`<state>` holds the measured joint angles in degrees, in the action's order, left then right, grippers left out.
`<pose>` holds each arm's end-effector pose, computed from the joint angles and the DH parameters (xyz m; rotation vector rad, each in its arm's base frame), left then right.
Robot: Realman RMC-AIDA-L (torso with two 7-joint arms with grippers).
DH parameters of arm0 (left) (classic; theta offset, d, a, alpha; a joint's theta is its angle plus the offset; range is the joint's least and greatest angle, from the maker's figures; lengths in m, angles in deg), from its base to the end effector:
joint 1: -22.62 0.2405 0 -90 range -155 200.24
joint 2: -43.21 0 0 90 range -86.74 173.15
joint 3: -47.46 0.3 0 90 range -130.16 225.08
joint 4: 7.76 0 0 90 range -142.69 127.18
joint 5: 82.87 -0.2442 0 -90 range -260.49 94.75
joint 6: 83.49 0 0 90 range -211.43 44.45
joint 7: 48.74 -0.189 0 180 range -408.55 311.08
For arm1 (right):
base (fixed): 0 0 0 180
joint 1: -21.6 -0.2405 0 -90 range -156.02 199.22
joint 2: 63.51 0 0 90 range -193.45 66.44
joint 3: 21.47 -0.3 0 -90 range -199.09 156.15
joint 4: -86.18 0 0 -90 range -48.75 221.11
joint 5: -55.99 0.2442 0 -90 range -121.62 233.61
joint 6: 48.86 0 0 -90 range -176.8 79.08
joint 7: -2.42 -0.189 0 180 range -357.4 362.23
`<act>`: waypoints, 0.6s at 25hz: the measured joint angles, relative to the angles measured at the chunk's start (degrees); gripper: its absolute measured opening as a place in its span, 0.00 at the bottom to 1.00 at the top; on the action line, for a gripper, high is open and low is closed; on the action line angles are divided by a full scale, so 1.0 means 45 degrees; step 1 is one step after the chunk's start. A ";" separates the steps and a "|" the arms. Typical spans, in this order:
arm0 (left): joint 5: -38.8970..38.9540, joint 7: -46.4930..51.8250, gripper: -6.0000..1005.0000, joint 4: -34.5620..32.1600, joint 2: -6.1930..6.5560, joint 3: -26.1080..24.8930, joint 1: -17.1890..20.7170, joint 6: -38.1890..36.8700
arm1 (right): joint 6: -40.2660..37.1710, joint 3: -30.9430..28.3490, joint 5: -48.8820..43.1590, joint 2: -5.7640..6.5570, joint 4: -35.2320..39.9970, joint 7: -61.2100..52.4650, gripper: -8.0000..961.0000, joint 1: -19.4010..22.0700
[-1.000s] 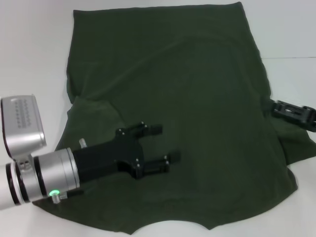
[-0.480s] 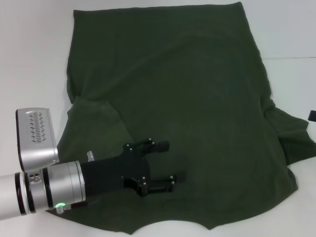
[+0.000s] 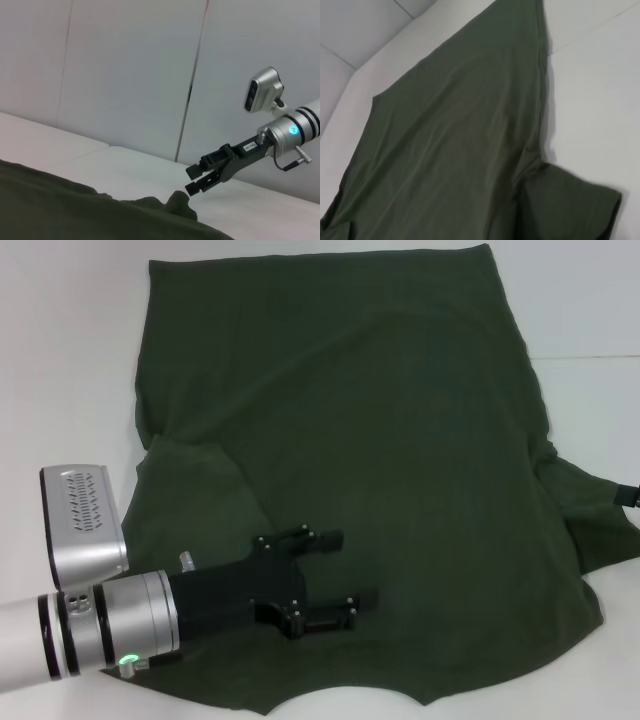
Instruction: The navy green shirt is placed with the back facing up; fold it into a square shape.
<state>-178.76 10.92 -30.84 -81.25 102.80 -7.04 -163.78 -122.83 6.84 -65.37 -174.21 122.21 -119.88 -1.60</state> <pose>-0.2636 0.3572 -0.1604 -2.7282 -0.4812 -0.8926 0.4439 0.3893 0.0419 -1.8744 1.6849 0.6314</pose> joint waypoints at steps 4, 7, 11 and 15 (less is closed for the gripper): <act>0.0013 -0.0064 0.84 0.0182 0.0000 -0.0030 -0.0040 0.0109 | 0.0276 0.0065 -0.0004 -0.0113 -0.0096 0.0259 0.93 -0.0072; 0.0018 -0.0073 0.84 0.0220 0.0000 -0.0025 -0.0013 0.0158 | 0.0469 0.0113 -0.0004 -0.0156 -0.0167 0.0380 0.93 -0.0147; 0.0022 -0.0073 0.84 0.0229 0.0000 -0.0044 0.0016 0.0170 | 0.0505 0.0115 -0.0041 -0.0163 -0.0432 0.0575 0.93 -0.0256; 0.0022 -0.0073 0.84 0.0243 0.0000 -0.0056 0.0043 0.0170 | 0.0443 0.0115 -0.0130 -0.0162 -0.0580 0.0636 0.93 -0.0295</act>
<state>-178.66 10.59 -29.74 -81.25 102.55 -6.85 -163.02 -120.84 7.36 -65.96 -174.94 119.60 -117.02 -2.93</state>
